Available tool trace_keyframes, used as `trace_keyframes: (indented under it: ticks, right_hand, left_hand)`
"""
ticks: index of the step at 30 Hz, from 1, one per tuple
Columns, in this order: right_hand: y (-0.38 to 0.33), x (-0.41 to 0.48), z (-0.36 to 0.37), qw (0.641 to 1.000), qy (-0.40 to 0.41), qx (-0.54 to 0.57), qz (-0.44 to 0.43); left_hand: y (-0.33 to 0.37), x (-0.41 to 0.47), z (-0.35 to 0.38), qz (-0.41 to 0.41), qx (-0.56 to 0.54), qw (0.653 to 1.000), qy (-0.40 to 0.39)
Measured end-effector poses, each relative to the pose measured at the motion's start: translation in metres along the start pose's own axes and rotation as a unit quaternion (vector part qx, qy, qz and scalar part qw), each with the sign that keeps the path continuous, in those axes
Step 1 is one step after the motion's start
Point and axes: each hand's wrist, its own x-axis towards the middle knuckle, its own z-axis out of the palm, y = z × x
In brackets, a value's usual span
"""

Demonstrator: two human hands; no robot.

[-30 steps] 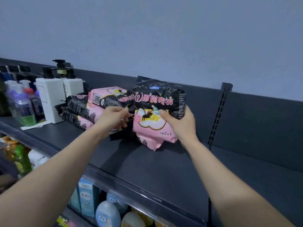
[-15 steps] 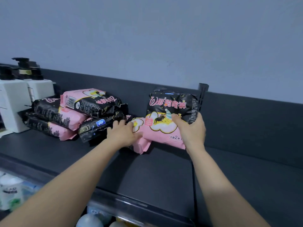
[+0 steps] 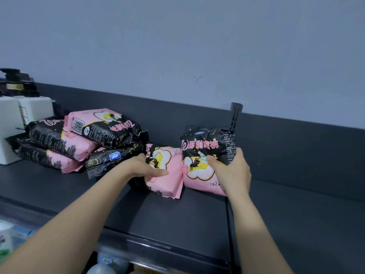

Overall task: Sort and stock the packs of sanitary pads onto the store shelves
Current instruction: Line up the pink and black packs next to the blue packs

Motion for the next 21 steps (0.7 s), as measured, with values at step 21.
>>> trace_keyframes:
  ticks: [21]
  right_hand:
    - [0.02, -0.031, -0.022, 0.993, 0.073, 0.09, 0.026]
  left_hand:
    - [0.028, -0.026, 0.04, 0.104, -0.617, 0.776, 0.081]
